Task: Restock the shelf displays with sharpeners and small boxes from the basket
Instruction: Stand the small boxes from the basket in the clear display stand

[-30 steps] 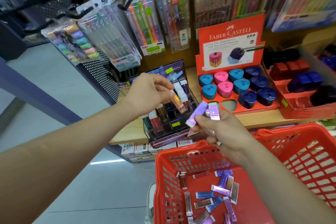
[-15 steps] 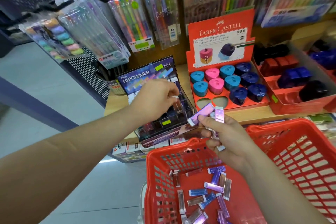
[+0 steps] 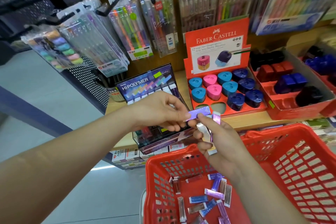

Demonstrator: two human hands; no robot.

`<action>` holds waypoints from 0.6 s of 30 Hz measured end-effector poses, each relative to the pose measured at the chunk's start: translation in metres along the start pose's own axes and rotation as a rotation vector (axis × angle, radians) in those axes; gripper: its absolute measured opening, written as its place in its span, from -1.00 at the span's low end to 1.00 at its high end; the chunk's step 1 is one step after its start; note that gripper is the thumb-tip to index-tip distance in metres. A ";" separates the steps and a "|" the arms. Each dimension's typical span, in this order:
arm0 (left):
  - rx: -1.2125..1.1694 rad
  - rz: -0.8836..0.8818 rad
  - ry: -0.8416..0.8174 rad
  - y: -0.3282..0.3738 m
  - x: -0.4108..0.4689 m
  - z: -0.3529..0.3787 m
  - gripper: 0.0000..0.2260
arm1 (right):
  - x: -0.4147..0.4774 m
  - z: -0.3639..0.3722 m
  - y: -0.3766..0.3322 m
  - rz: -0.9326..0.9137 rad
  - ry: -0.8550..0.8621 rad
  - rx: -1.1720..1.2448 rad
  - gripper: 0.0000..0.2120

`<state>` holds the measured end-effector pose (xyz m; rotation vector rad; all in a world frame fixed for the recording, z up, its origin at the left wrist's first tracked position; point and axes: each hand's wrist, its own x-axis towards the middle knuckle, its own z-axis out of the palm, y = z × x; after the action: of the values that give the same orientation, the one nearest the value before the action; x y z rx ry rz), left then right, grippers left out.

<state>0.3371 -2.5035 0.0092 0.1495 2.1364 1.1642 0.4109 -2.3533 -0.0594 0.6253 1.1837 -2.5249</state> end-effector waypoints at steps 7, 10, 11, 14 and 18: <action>-0.077 0.148 0.286 0.002 0.005 -0.027 -0.92 | 0.003 0.001 -0.006 0.048 -0.020 0.105 -0.88; 0.090 0.189 0.516 0.012 0.016 -0.046 -0.95 | 0.007 -0.005 -0.010 0.053 -0.019 0.179 -0.77; 0.172 0.188 0.576 0.015 0.021 -0.050 -0.94 | 0.008 -0.007 -0.011 0.050 -0.010 0.198 -0.74; 0.488 0.189 0.635 0.021 0.039 -0.054 -0.90 | 0.011 -0.011 -0.017 0.035 0.001 0.214 -0.73; 0.784 0.197 0.643 0.018 0.057 -0.049 -0.83 | 0.013 -0.013 -0.020 0.012 -0.036 0.184 -0.76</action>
<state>0.2600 -2.5047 0.0117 0.3776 3.1252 0.4182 0.3943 -2.3312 -0.0600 0.6241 0.9394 -2.6434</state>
